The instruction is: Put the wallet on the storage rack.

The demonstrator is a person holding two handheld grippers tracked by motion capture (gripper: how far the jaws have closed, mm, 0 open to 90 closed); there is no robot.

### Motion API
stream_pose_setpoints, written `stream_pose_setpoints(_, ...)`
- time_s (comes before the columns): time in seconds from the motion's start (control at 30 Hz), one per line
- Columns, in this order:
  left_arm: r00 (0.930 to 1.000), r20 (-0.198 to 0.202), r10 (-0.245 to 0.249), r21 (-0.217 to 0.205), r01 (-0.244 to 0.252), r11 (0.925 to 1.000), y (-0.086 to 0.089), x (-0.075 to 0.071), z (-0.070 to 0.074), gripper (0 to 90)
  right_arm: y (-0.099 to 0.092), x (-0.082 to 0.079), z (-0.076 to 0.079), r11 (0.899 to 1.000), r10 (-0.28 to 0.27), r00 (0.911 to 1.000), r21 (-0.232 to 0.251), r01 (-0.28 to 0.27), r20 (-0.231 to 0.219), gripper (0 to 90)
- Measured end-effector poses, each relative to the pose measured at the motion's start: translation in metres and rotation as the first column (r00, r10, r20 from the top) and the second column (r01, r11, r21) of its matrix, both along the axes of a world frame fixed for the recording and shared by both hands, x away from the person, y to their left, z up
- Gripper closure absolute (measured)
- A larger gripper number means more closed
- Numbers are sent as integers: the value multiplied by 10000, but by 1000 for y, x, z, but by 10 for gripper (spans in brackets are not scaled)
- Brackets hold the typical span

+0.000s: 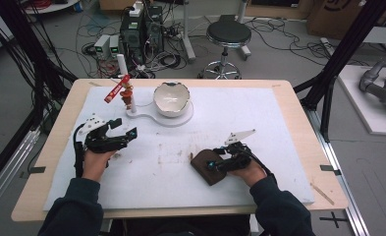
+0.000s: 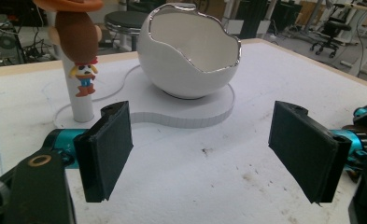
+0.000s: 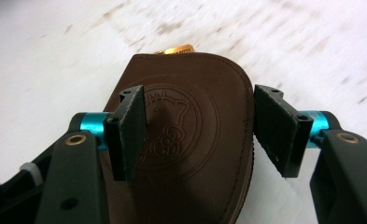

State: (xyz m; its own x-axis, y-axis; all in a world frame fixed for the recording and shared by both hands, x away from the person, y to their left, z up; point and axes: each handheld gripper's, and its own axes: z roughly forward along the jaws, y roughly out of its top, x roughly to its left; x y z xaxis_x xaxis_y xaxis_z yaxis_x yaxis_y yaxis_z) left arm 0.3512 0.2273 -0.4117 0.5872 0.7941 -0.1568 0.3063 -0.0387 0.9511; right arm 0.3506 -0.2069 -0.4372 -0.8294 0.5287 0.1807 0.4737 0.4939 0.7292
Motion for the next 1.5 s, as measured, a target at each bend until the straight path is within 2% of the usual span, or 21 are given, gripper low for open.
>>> stream_pose_setpoints(0.17,9999,-83,-116,74,117,9999,-2,0,-1,219,-3,-4,5,9999,-138,9999,-12,138,-69,306)
stream_pose_setpoints(0.3,9998,-118,-181,60,181,9998,-3,0,-1,221,-11,-8,3,9993,-225,9976,-300,206,-649,222)
stream_pose_setpoints(0.4,9993,-194,-311,-10,311,9995,-6,1,-1,223,-12,-4,-1,9998,-195,9940,-116,184,-1072,224)
stream_pose_setpoints(0.47,9981,-297,-536,-156,531,9985,-9,2,-2,226,-13,-1,-3,10000,0,9886,98,15,-1504,294)
stream_pose_setpoints(0.53,9951,-454,-881,-280,869,9958,-16,3,-4,244,-12,-2,-2,9999,132,9914,53,-126,-1306,310)
stream_pose_setpoints(0.57,9923,-570,-1097,-271,1083,9937,-20,4,-5,258,-11,-4,-1,9997,254,9950,-5,-255,-967,357)
stream_pose_setpoints(0.63,9852,-772,-1532,-256,1517,9881,-31,6,-6,259,-8,-8,1,9984,542,9978,-163,-548,-379,363)
stream_pose_setpoints(0.73,9680,-1077,-2266,-245,2253,9740,-48,8,-9,259,-4,-12,4,9957,872,9956,-354,-860,346,369)
stream_pose_setpoints(0.8,9544,-1299,-2689,-242,2680,9631,-60,10,-12,259,-1,-14,6,9928,1132,9895,-491,-1091,898,373)
stream_pose_setpoints(0.83,9464,-1420,-2902,-261,2895,9568,-66,11,-14,259,0,-15,6,9908,1292,9839,-552,-1232,1234,373)
stream_pose_setpoints(0.9,9271,-1738,-3320,-380,3305,9430,-78,13,-19,266,3,-18,8,9877,1509,9761,-637,-1425,1563,377)
stream_pose_setpoints(0.93,9137,-1927,-3579,-407,3570,9332,-85,14,-22,280,4,-18,7,9857,1643,9711,-652,-1551,1732,377)
stream_pose_setpoints(1.0,8998,-2082,-3835,-580,3800,9232,-95,17,-25,291,6,-18,7,9840,1762,9666,-616,-1675,1860,379)
stream_pose_setpoints(1.07,8802,-2227,-4191,-867,4103,9078,-105,20,-26,318,8,-19,8,9824,1849,9620,-648,-1753,2009,380)
stream_pose_setpoints(1.13,8665,-2284,-4439,-1112,4297,8961,-115,23,-28,326,10,-20,8,9799,1972,9562,-731,-1855,2165,381)
stream_pose_setpoints(1.17,8560,-2334,-4613,-1182,4459,8873,-121,25,-29,341,11,-20,8,9788,2026,9526,-764,-1899,2272,382)
stream_pose_setpoints(1.3,8213,-2753,-4997,-994,4927,8645,-141,25,-36,351,16,-21,10,9745,2219,9416,-904,-2054,2533,384)
stream_pose_setpoints(1.33,8143,-2833,-5065,-936,5022,8597,-143,25,-37,351,16,-21,10,9733,2270,9396,-933,-2098,2563,384)
stream_pose_setpoints(1.37,8144,-2871,-5043,-839,5031,8602,-145,25,-38,349,16,-21,10,9729,2288,9379,-942,-2111,2609,385)
stream_pose_setpoints(1.43,8016,-2884,-5237,-1052,5171,8495,-146,24,-38,350,16,-21,10,9728,2291,9370,-951,-2111,2638,386)
stream_pose_setpoints(1.5,7920,-2830,-5409,-1098,5335,8387,-146,24,-37,444,17,-22,10,9729,2294,9373,-919,-2124,2622,386)
